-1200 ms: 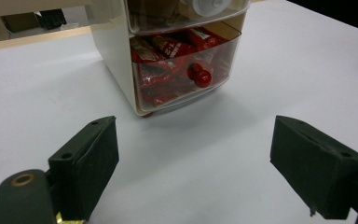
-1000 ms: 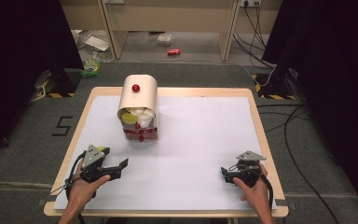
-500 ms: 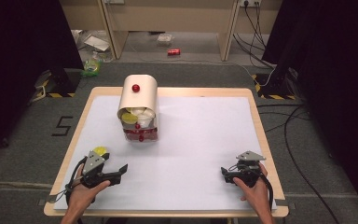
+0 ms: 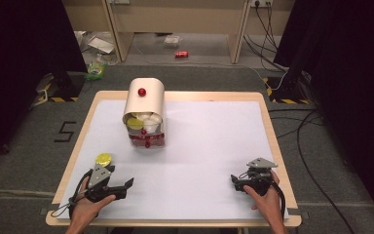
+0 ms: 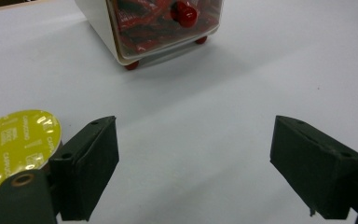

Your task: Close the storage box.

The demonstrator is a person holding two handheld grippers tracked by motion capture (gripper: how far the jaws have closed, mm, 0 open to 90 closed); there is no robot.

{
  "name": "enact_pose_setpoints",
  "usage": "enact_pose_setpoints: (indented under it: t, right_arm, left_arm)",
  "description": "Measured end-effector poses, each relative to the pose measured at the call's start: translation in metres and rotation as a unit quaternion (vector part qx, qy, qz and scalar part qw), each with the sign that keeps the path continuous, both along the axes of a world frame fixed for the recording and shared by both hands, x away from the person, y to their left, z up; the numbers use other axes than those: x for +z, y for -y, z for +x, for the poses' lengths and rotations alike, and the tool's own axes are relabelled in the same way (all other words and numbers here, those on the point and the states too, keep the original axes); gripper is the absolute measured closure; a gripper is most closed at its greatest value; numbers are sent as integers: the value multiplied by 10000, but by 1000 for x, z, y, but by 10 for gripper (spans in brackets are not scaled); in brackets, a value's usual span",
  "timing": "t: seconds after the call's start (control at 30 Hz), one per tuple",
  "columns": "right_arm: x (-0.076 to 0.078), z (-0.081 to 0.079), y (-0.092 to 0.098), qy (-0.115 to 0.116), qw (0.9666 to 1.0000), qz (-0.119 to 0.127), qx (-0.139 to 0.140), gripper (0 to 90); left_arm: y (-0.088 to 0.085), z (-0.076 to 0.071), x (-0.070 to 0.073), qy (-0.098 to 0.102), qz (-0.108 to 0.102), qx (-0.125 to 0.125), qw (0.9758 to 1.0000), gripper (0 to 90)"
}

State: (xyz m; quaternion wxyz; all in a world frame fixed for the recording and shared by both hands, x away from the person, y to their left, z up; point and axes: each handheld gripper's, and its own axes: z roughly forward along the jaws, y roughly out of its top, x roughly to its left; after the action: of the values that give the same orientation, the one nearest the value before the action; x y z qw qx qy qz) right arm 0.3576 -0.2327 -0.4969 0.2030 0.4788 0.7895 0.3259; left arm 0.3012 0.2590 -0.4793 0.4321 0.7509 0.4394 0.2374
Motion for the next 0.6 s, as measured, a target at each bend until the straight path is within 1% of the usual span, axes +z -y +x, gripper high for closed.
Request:
enact_pose_setpoints:
  t: [0.37,0.6]
  right_arm:
    - [0,0,0,-3,10000,-1,-3,69]
    - [0,0,0,0,10000,1,-1,69]
  left_arm:
    - [2,-7,-8,-87,147,-73,9998,150]
    - [3,-13,-12,-97,160,-76,9998,150]
